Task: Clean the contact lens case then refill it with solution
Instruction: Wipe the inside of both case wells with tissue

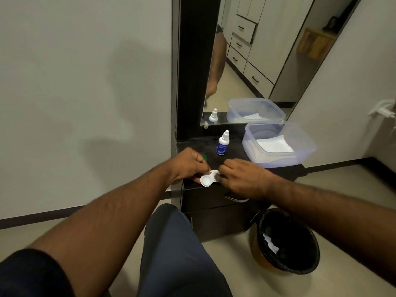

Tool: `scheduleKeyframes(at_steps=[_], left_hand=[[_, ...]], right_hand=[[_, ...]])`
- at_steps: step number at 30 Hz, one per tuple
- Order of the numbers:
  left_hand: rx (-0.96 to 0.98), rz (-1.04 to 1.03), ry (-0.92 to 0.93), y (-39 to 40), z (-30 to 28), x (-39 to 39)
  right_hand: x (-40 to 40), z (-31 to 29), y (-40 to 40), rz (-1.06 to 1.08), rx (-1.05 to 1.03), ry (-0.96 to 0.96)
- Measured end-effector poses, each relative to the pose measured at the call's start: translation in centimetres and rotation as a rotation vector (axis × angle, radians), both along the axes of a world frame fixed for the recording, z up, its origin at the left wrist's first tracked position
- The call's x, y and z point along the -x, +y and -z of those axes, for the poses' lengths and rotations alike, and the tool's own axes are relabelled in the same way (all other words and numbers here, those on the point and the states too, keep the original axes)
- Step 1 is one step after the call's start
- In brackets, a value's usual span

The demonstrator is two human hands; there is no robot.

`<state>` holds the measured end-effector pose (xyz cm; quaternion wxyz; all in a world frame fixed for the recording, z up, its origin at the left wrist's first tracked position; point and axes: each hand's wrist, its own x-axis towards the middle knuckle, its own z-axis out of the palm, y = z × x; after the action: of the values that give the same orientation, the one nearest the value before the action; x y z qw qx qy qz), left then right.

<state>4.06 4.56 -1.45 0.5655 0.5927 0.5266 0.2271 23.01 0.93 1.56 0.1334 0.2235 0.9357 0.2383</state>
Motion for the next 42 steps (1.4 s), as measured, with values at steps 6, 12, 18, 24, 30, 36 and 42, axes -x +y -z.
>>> scheduleKeyframes(at_steps=[6, 12, 18, 24, 30, 36, 42], left_hand=[[-0.008, 0.019, 0.015, 0.0, 0.0, 0.2], [-0.027, 0.005, 0.010, -0.4, 0.1, 0.1], [-0.017, 0.008, 0.017, -0.2, 0.1, 0.1], [-0.004, 0.024, 0.040, -0.1, -0.1, 0.2], [-0.019, 0.015, 0.031, -0.3, -0.1, 0.4], [-0.094, -0.036, 0.009, -0.8, 0.2, 0.2], [-0.137, -0.040, 0.027, -1.0, 0.7, 0.2]], right_hand=[[2.8, 1.8, -2.5, 1.073, 0.889, 1.257], [1.7, 2.1, -4.0, 1.142, 1.650, 2.256], [0.4, 1.5, -3.0, 0.735, 0.770, 1.475], [-0.5, 0.1, -0.8, 0.293, 0.329, 0.322], [-0.8, -0.5, 0.7, 0.029, 0.054, 0.035], [0.8, 1.7, -2.0, 0.222, -0.115, 0.184], [4.0, 3.3, -3.2, 1.201, 0.826, 1.456]])
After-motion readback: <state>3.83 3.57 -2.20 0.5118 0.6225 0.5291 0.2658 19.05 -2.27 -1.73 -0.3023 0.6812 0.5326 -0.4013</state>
